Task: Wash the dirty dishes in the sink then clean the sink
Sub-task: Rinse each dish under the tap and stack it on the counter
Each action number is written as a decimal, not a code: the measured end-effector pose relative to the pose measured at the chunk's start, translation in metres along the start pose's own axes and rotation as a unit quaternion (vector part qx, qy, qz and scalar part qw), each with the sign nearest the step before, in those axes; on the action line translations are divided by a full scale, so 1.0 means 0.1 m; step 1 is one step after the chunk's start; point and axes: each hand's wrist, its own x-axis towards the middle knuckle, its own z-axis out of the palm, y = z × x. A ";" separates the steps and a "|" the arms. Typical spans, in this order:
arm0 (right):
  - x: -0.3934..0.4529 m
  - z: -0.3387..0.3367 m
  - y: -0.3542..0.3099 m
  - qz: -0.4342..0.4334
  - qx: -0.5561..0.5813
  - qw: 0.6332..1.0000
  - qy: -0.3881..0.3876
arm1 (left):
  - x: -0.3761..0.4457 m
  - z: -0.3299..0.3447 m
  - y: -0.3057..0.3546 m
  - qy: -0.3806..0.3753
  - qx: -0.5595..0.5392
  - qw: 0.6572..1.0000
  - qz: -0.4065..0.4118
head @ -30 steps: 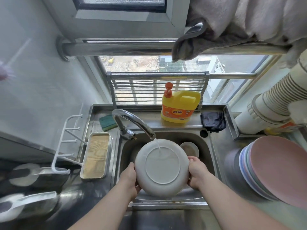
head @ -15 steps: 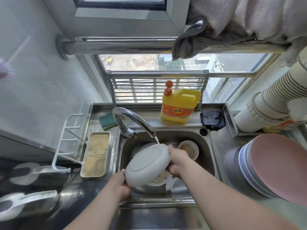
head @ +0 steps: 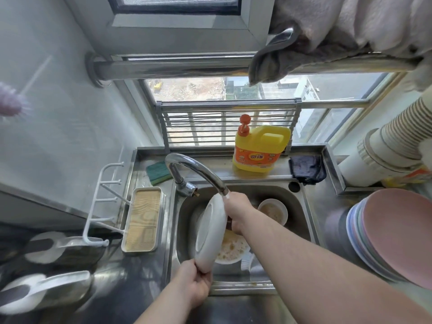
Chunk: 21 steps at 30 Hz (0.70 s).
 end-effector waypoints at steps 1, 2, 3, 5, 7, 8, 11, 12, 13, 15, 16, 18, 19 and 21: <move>0.01 0.00 -0.03 0.005 0.004 1.000 0.004 | -0.01 0.00 0.00 -0.004 -0.007 1.000 -0.001; 0.03 -0.02 -0.05 0.013 0.014 1.000 0.011 | -0.01 0.00 0.01 -0.007 -0.018 1.000 -0.003; 0.04 -0.06 -0.08 0.021 0.030 0.999 0.021 | -0.02 0.00 0.04 -0.013 -0.033 0.999 -0.007; 0.07 -0.17 -0.13 0.036 0.077 0.996 0.038 | -0.04 0.02 0.12 -0.023 -0.071 0.997 -0.008; 0.10 -0.31 -0.15 0.048 0.133 0.989 0.052 | -0.07 0.08 0.24 -0.036 -0.093 0.995 -0.002; 0.10 -0.37 -0.15 0.053 0.163 0.983 0.058 | -0.08 0.12 0.29 -0.044 -0.095 0.995 -0.002; 0.10 -0.54 -0.14 0.065 0.238 0.967 0.065 | -0.10 0.27 0.40 -0.069 -0.097 0.993 -0.003; 0.09 -0.59 -0.13 0.068 0.258 0.962 0.064 | -0.10 0.33 0.42 -0.076 -0.098 0.992 -0.002; 0.07 -0.65 -0.12 0.069 0.275 0.957 0.063 | -0.11 0.40 0.43 -0.085 -0.099 0.991 -0.002; 0.01 -0.77 -0.11 0.061 0.310 0.947 0.061 | -0.11 0.53 0.44 -0.103 -0.098 0.990 -0.008; -0.02 -0.84 -0.10 0.053 0.326 0.942 0.062 | -0.11 0.60 0.43 -0.111 -0.095 0.989 -0.009; -0.06 -0.98 -0.09 0.039 0.348 0.934 0.077 | -0.12 0.74 0.41 -0.127 -0.083 0.988 -0.011; -0.08 -1.05 -0.09 0.035 0.356 0.930 0.084 | -0.13 0.81 0.40 -0.132 -0.078 0.988 -0.010; -0.13 -1.18 -0.07 0.029 0.369 0.925 0.090 | -0.14 0.94 0.36 -0.138 -0.072 0.988 -0.007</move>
